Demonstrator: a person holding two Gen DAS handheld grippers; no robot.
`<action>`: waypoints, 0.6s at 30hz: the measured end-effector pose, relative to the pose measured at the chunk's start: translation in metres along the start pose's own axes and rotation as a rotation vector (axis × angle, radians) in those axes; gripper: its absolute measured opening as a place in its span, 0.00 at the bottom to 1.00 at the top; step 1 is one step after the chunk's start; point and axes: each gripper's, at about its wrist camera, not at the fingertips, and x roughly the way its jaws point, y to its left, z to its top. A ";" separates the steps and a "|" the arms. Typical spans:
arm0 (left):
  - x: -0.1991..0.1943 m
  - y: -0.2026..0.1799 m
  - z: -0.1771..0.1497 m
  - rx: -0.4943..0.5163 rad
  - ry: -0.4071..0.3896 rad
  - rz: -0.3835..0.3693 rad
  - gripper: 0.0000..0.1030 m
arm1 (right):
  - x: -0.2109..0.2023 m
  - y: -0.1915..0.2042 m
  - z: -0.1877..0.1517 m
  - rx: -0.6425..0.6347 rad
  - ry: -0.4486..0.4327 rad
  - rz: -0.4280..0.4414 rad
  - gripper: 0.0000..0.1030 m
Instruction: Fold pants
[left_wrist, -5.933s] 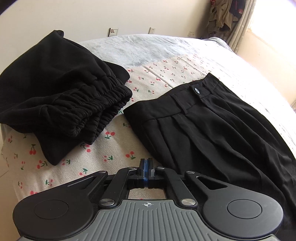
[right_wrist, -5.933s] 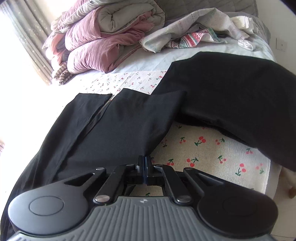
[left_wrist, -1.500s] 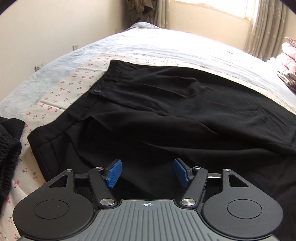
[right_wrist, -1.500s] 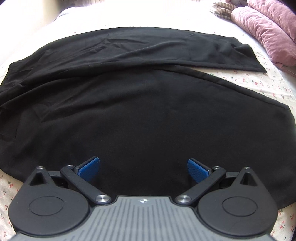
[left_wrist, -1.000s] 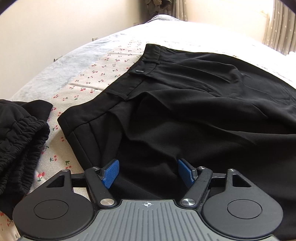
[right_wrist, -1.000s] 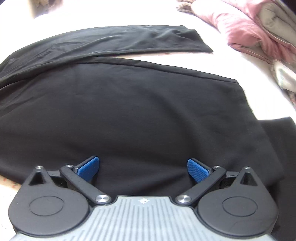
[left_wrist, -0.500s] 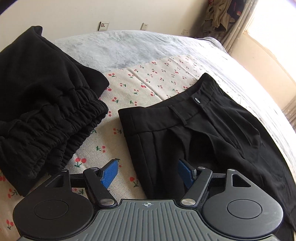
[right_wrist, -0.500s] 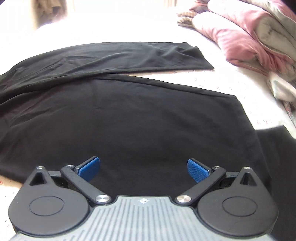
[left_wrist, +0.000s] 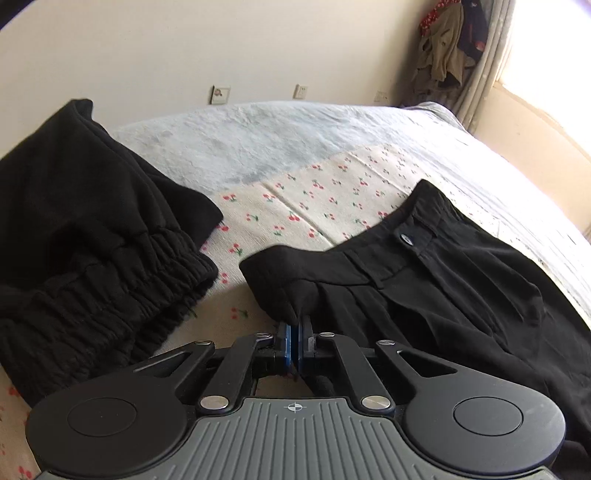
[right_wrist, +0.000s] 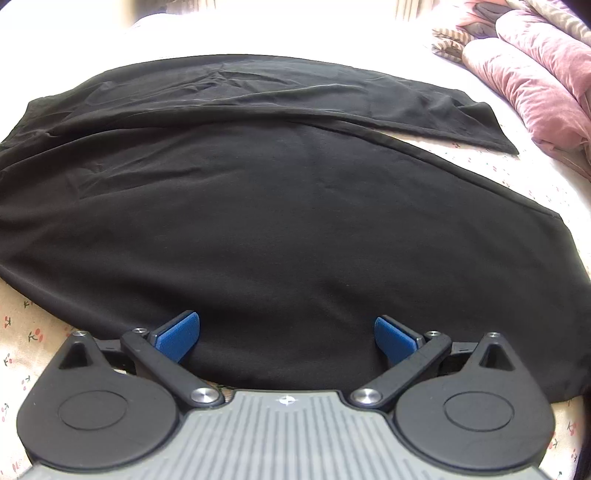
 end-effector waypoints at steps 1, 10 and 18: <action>-0.001 0.007 0.005 -0.018 0.003 -0.016 0.03 | -0.001 -0.004 -0.001 0.012 0.000 -0.010 0.88; 0.009 -0.005 -0.011 0.086 0.048 0.084 0.03 | 0.002 -0.010 -0.004 0.061 0.019 -0.046 0.88; 0.000 0.005 -0.005 -0.023 0.068 0.011 0.41 | 0.000 -0.012 -0.002 0.078 0.014 -0.070 0.88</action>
